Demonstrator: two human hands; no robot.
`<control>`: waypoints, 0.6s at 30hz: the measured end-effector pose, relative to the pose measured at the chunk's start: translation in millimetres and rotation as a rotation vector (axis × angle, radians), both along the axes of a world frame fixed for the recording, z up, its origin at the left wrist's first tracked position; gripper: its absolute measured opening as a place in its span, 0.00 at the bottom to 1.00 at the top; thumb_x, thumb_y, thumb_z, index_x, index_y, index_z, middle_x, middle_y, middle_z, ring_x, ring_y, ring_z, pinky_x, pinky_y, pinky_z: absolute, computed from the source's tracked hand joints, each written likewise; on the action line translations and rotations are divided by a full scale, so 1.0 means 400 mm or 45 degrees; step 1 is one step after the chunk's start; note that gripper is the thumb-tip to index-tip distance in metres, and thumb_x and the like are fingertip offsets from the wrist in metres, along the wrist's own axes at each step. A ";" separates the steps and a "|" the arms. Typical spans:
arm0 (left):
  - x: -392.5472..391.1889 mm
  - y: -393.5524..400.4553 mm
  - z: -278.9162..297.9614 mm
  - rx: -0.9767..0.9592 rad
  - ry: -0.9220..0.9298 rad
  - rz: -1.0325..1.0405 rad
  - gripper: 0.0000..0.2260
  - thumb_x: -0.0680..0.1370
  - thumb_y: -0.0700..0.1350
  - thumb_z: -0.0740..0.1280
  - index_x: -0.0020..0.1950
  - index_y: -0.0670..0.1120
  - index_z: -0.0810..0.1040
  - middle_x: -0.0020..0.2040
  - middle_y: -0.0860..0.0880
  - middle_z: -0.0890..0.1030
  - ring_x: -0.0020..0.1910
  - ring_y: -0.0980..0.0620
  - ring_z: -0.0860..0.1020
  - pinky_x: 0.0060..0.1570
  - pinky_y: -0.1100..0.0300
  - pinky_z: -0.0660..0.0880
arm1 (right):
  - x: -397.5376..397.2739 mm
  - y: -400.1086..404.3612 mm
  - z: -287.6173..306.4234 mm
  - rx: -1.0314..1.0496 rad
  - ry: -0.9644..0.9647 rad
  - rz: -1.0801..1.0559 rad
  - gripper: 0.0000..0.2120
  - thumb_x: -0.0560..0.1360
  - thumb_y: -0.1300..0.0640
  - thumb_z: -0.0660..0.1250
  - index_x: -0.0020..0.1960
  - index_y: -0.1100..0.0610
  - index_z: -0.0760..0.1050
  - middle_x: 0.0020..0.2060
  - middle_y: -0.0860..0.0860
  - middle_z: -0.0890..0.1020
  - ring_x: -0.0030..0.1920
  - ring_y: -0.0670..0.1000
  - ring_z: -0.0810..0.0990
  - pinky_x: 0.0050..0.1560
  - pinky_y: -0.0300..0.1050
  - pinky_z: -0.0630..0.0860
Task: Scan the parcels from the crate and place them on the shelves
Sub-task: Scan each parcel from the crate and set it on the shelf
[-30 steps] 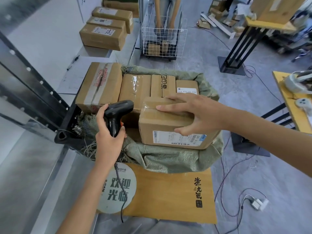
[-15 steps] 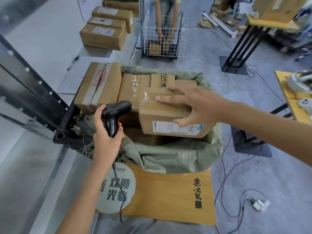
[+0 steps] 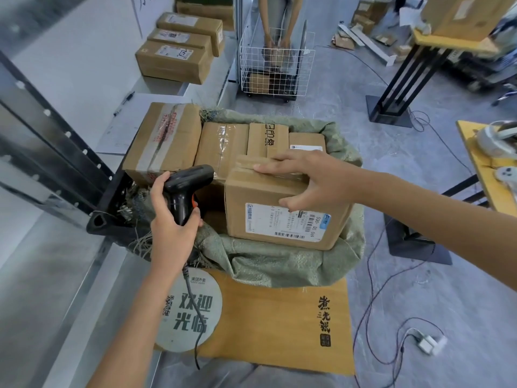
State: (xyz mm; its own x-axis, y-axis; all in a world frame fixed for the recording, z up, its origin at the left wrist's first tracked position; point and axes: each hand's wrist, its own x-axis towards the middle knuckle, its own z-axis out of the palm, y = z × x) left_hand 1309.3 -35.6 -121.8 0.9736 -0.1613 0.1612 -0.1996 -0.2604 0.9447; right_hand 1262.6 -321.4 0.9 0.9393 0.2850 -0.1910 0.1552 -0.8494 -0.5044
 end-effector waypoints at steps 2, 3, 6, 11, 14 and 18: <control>0.003 0.000 -0.001 -0.010 0.004 0.007 0.38 0.80 0.32 0.68 0.71 0.72 0.60 0.49 0.50 0.82 0.40 0.53 0.85 0.43 0.71 0.77 | 0.004 0.010 -0.006 -0.064 -0.033 0.010 0.34 0.70 0.41 0.67 0.75 0.32 0.62 0.71 0.46 0.69 0.64 0.49 0.71 0.62 0.45 0.68; 0.003 0.000 -0.001 -0.009 0.003 0.010 0.38 0.80 0.32 0.68 0.71 0.72 0.60 0.50 0.49 0.82 0.40 0.53 0.85 0.43 0.71 0.77 | 0.000 0.019 -0.014 -0.134 -0.069 0.053 0.34 0.70 0.39 0.66 0.75 0.32 0.61 0.70 0.47 0.69 0.63 0.49 0.71 0.59 0.44 0.68; 0.001 0.000 0.001 -0.011 -0.005 0.002 0.39 0.80 0.32 0.68 0.71 0.73 0.59 0.52 0.47 0.82 0.41 0.53 0.85 0.43 0.70 0.78 | -0.034 0.045 -0.081 -0.420 -0.136 0.230 0.35 0.75 0.38 0.64 0.79 0.36 0.55 0.74 0.54 0.63 0.66 0.52 0.67 0.65 0.48 0.65; 0.006 -0.001 0.004 0.022 -0.015 -0.008 0.40 0.80 0.32 0.68 0.70 0.75 0.58 0.54 0.45 0.81 0.41 0.55 0.85 0.43 0.73 0.76 | -0.091 0.038 -0.175 -0.540 -0.138 0.196 0.33 0.78 0.29 0.49 0.80 0.37 0.49 0.80 0.55 0.57 0.71 0.55 0.65 0.71 0.54 0.64; 0.004 0.001 0.002 0.020 -0.022 0.000 0.40 0.80 0.32 0.68 0.70 0.74 0.58 0.53 0.46 0.82 0.41 0.55 0.85 0.44 0.73 0.77 | -0.102 0.023 -0.209 -0.571 -0.153 0.248 0.29 0.82 0.32 0.42 0.81 0.37 0.45 0.82 0.53 0.51 0.78 0.55 0.58 0.76 0.60 0.56; 0.006 0.001 0.001 0.014 -0.022 0.009 0.40 0.80 0.32 0.68 0.70 0.75 0.58 0.54 0.44 0.82 0.41 0.54 0.85 0.45 0.73 0.77 | -0.104 0.008 -0.245 -0.526 -0.194 0.264 0.27 0.83 0.36 0.41 0.81 0.37 0.42 0.82 0.49 0.45 0.82 0.54 0.46 0.78 0.65 0.46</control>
